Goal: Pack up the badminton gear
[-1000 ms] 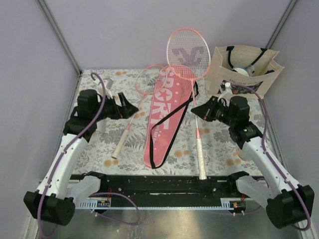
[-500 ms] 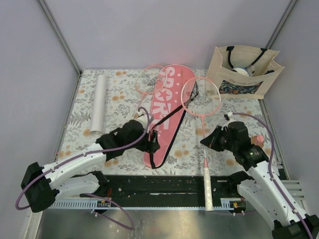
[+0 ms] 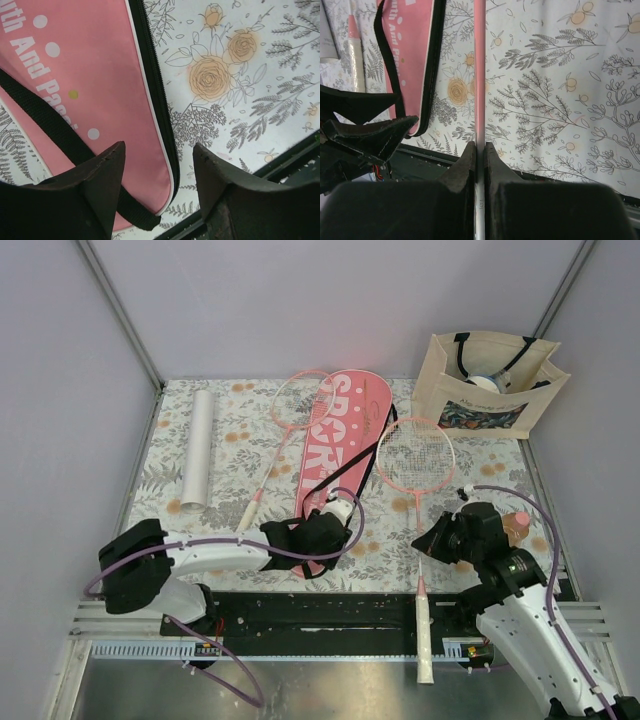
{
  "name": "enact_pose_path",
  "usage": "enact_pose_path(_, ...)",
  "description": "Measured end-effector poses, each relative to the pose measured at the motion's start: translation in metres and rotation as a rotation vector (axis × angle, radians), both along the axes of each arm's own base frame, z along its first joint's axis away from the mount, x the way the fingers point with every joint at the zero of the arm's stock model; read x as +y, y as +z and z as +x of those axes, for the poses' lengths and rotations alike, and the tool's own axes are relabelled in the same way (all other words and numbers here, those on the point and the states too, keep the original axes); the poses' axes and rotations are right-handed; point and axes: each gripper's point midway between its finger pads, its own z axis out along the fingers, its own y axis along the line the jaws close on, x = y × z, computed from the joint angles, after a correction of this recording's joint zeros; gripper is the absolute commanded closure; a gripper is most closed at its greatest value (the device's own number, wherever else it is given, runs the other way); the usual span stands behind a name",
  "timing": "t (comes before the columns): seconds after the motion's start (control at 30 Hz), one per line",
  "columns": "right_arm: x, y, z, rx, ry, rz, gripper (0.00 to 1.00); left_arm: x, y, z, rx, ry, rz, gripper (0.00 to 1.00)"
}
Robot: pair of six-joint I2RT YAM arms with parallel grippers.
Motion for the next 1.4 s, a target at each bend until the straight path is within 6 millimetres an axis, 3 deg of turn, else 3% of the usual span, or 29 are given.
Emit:
enact_pose_path(0.13, -0.003, -0.01, -0.008, 0.033, -0.001, -0.014, 1.0, 0.0, -0.013, 0.005, -0.001, 0.021, 0.037, 0.5)
enact_pose_path(0.2, -0.005, -0.011, -0.011, 0.04, -0.002, -0.019, 1.0, 0.001, -0.019, 0.006, 0.001, 0.032, 0.053, 0.58)
enact_pose_path(0.4, -0.006, -0.015, -0.012, 0.039, -0.004, -0.021, 1.0, 0.002, -0.034, 0.006, 0.017, 0.05, 0.089, 1.0)
enact_pose_path(0.63, -0.007, -0.021, -0.016, 0.065, -0.004, -0.031, 1.0, 0.0, -0.027, 0.005, 0.025, 0.069, 0.059, 1.0)
enact_pose_path(0.93, -0.011, -0.029, -0.016, 0.104, -0.017, -0.059, 1.0, -0.007, 0.024, 0.005, -0.002, 0.112, -0.123, 1.0)
enact_pose_path(1.17, -0.007, -0.039, -0.014, 0.135, -0.016, -0.054, 1.0, -0.008, 0.024, 0.003, 0.014, 0.119, -0.14, 1.0)
enact_pose_path(1.2, -0.006, -0.042, -0.014, 0.144, -0.015, -0.052, 1.0, -0.008, 0.024, 0.003, 0.016, 0.118, -0.141, 0.97)
enact_pose_path(1.3, -0.005, -0.045, -0.013, 0.157, -0.01, -0.05, 1.0, -0.009, 0.024, 0.002, 0.019, 0.114, -0.142, 0.74)
enact_pose_path(1.4, -0.003, -0.043, -0.011, 0.147, -0.01, -0.042, 1.0, -0.01, 0.016, 0.003, 0.023, 0.11, -0.115, 0.66)
